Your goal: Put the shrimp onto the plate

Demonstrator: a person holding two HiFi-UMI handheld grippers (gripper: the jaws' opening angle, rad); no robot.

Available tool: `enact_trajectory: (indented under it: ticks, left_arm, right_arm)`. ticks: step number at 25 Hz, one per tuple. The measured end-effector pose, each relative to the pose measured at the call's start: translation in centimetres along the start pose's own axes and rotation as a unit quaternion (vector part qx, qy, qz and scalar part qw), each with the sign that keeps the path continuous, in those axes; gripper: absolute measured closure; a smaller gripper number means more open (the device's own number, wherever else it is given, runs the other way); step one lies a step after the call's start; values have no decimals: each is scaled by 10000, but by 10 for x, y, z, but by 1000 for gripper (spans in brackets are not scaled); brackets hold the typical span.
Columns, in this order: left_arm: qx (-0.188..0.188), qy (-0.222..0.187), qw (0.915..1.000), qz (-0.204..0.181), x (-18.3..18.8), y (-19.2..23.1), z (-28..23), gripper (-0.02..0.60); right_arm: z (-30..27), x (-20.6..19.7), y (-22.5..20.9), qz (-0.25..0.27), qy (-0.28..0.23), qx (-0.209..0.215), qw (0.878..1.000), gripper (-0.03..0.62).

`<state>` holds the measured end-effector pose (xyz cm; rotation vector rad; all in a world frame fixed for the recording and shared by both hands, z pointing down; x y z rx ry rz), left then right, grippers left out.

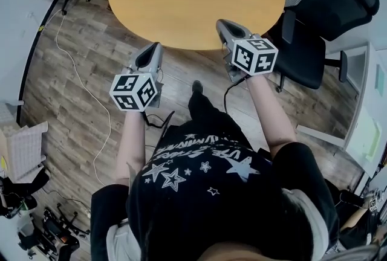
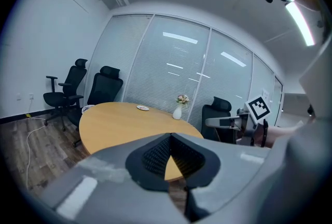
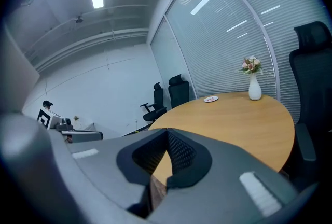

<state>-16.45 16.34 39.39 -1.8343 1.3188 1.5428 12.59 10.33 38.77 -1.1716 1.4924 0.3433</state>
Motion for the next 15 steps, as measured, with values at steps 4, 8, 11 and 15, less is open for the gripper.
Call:
enact_trajectory:
  ticks: [4, 8, 11, 15]
  left_arm:
    - [-38, 3, 10000, 1, -14, -17, 24, 580]
    - [-83, 12, 10000, -15, -26, -34, 45, 580]
    - [-116, 52, 9999, -9, -36, -40, 59, 580]
    - [-128, 109, 9999, 3, -48, -46, 74, 580]
  right_arm:
    - [26, -14, 16, 36, 5, -15, 10000, 595]
    - [50, -30, 27, -8, 2, -74, 10000, 595]
    - [63, -43, 36, -13, 40, -101, 9999, 595]
    - [76, -56, 47, -10, 97, -117, 9999, 595]
Point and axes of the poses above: the fingertips, and each gripper's own axes: z backward along the fingers, y to its left, x out of its top, the point moved 10 cm from there along z, backward along the fingers, and after that the axes turned 2 degrees about -z, right-handed, at the moved point
